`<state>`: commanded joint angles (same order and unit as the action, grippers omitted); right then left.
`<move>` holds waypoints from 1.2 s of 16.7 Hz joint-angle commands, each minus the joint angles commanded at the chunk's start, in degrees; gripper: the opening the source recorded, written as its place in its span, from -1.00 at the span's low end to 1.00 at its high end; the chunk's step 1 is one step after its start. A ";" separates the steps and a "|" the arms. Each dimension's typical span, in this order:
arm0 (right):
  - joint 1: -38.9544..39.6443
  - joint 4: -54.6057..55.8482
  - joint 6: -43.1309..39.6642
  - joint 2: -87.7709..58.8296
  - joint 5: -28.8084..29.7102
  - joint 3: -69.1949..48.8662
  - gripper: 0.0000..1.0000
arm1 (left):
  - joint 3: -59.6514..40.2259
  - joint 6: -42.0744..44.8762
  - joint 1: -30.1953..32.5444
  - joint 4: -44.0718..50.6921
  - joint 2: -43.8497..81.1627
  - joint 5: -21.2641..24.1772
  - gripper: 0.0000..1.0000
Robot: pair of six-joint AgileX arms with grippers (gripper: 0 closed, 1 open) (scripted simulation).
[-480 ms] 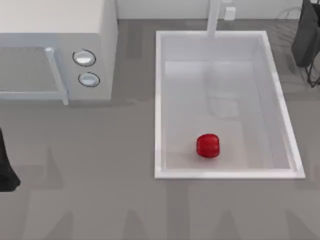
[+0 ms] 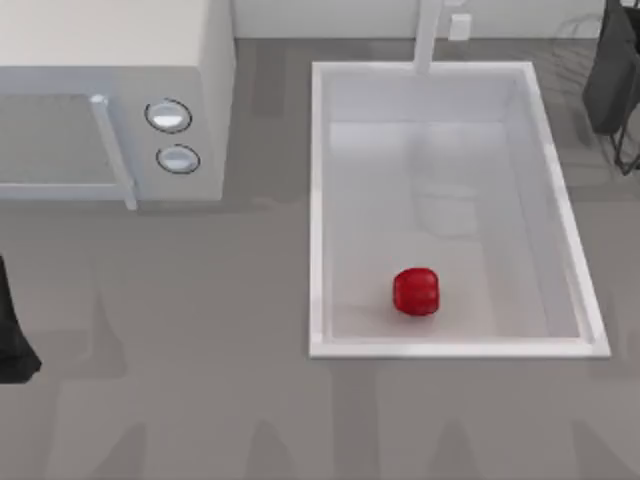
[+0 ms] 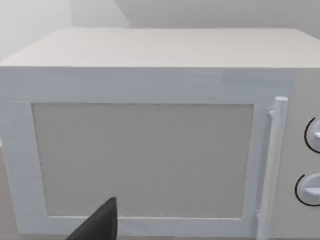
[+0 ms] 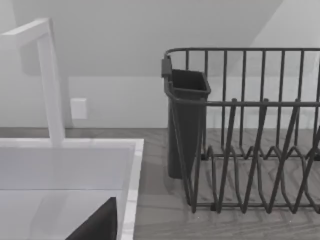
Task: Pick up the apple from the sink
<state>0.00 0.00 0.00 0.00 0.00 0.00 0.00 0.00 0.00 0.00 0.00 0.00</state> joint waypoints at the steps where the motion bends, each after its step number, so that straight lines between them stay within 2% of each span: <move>1: 0.00 0.00 0.00 0.00 0.00 0.00 1.00 | 0.00 0.00 0.00 0.00 0.00 0.00 1.00; 16: 0.00 0.00 0.00 0.00 0.00 0.00 1.00 | 0.00 0.00 0.00 0.00 0.00 0.00 1.00; 20: 1.12 -2.96 1.60 -4.92 -0.05 -4.08 1.00 | 0.00 0.00 0.00 0.00 0.00 0.00 1.00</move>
<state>1.12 -2.96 1.60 -4.92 -0.05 -4.08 0.00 0.00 0.00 0.00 0.00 0.00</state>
